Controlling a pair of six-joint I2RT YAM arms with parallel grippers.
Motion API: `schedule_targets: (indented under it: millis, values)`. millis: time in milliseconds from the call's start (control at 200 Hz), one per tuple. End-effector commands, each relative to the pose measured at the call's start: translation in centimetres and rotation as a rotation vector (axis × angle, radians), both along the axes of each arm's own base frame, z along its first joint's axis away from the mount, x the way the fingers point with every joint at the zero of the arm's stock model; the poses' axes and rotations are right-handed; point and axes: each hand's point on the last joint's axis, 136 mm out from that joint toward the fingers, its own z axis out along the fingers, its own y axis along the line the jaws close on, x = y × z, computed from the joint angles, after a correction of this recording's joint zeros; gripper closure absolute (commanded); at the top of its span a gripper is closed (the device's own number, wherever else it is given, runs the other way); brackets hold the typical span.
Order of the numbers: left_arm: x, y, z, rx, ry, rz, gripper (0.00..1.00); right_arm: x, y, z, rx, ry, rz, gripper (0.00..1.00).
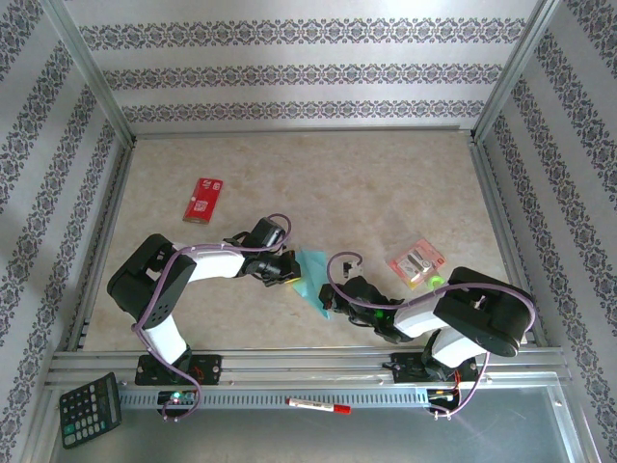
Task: Fold a paper plane with a square sheet of paper (pick it up from the middle)
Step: Fourth fold the wing at the center of the table.
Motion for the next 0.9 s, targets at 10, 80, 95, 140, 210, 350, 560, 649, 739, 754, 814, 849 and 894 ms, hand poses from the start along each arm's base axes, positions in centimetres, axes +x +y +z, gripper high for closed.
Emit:
schedule_targets:
  millis: [10, 80, 95, 140, 210, 350, 560, 649, 739, 754, 814, 849, 894]
  values:
    - [-2.1, 3.2, -3.3, 0.157, 0.103, 0.018, 1.0, 0.1, 0.4, 0.6, 0.0, -0.009, 0.022, 1.0]
    - [-2.0, 3.3, -3.1, 0.162, 0.097, 0.018, 1.0, 0.2, 0.5, 1.3, 0.006, -0.025, 0.025, 1.0]
    - [-2.0, 3.3, -3.0, 0.164, 0.095, 0.016, 1.0, 0.1, 0.3, 1.0, -0.011, -0.017, 0.026, 1.0]
    - [-1.9, 3.3, -2.8, 0.166, 0.089, 0.017, 1.0, 0.1, 0.2, 1.1, -0.023, -0.02, 0.031, 1.0]
    - [-1.8, 3.4, -2.7, 0.173, 0.085, 0.016, 1.0, 0.1, 0.1, 1.4, -0.039, -0.027, 0.036, 1.0]
    - [-1.8, 3.4, -2.5, 0.176, 0.08, 0.011, 1.0, 0.1, 0.1, 1.9, -0.064, -0.032, 0.048, 0.98]
    - [-1.7, 3.4, -2.5, 0.178, 0.08, 0.008, 1.0, -0.1, 0.4, 1.9, -0.09, -0.025, 0.078, 0.96]
    - [-1.7, 3.4, -2.5, 0.18, 0.079, 0.007, 1.0, -0.2, 0.7, 1.5, -0.118, -0.012, 0.098, 0.96]
    - [-1.7, 3.5, -2.5, 0.185, 0.076, 0.008, 1.0, -0.3, 1.0, 1.0, -0.127, 0.005, 0.116, 0.97]
    - [-1.8, 3.5, -2.5, 0.186, 0.077, 0.007, 1.0, -0.4, 1.1, 1.0, -0.127, 0.008, 0.12, 0.97]
    - [-1.7, 3.6, -2.5, 0.188, 0.075, 0.007, 1.0, -0.6, 1.1, 0.4, -0.138, 0.027, 0.128, 0.98]
    - [-1.8, 3.6, -2.5, 0.19, 0.076, 0.007, 1.0, -0.7, 1.1, 0.0, -0.145, 0.036, 0.133, 0.98]
    - [-1.8, 3.7, -2.5, 0.193, 0.078, 0.007, 1.0, -0.9, 1.0, -0.4, -0.152, 0.052, 0.131, 0.99]
